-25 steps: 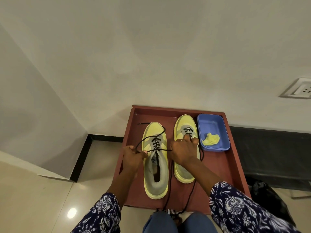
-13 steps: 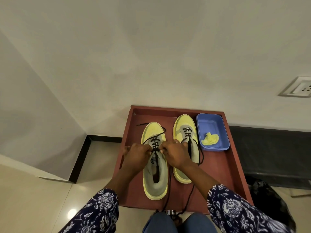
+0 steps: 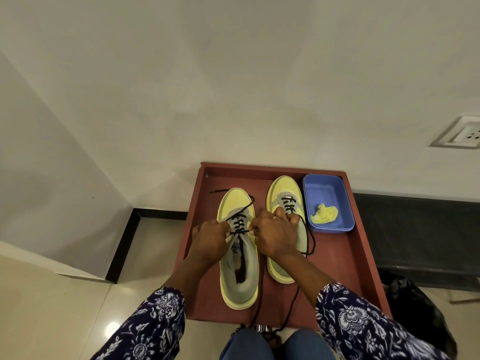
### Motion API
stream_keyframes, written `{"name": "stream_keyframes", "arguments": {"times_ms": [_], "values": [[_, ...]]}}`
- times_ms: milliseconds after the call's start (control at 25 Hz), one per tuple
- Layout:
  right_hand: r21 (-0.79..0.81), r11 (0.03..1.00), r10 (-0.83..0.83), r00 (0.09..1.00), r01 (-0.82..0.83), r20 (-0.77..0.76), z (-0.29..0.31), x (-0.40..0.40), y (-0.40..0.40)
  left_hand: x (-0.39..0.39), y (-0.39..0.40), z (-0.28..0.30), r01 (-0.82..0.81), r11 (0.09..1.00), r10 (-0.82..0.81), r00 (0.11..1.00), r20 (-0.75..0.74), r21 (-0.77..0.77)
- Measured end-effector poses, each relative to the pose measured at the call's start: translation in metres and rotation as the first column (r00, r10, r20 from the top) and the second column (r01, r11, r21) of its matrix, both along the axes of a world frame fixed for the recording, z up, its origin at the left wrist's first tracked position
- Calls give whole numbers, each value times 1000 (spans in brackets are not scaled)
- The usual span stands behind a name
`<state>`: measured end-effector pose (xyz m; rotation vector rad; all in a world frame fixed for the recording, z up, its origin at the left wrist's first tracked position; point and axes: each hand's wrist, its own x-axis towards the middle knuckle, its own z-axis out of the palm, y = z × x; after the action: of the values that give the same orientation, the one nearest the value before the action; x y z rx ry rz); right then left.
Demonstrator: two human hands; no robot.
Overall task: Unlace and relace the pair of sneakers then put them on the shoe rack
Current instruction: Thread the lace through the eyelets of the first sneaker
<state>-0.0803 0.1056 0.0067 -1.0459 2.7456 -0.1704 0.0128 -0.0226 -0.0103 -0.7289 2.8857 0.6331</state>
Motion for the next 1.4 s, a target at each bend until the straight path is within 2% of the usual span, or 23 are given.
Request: {"name": "stream_keyframes", "arguments": {"times_ms": [160,360,480,600,680,720,800,840,960,1080,1160,1240,1400], "values": [[1,1000,17,999,-17,51,-1,2,1,4,5,1,67,997,-68,998,4,47],[-90,993,95,946,-70,311,-4,0,6,17,-5,-2,166,984,-164,986,-41,63],[-122,991,92,935,-52,342,-5,0,6,29,-15,-9,240,971,-237,959,-156,-1],[-184,983,79,911,-4,404,-1,2,10,36,-19,-13,251,962,-218,942,-253,105],[-222,975,87,894,15,441,4,4,12,36,-15,-8,148,947,-64,956,-286,285],[-239,970,83,880,35,467,5,5,12,35,-11,-3,82,905,49,955,-293,418],[-262,960,60,842,98,536,6,6,12,29,0,8,6,734,260,921,-289,679],[-269,953,41,819,139,572,6,6,12,26,6,12,-7,646,345,894,-284,763],[-316,901,-8,738,299,675,3,10,11,15,19,14,-26,422,538,812,-227,906],[-415,785,17,653,460,757,-2,20,7,6,25,8,-17,183,669,735,-111,983],[-450,693,68,571,562,818,-4,25,5,1,26,9,-45,135,714,697,-66,990],[-448,638,122,492,626,862,-2,27,3,-2,27,8,-58,156,727,682,-75,986],[-452,612,153,463,650,873,-8,27,0,-5,26,4,-67,232,734,667,-129,970]]}}
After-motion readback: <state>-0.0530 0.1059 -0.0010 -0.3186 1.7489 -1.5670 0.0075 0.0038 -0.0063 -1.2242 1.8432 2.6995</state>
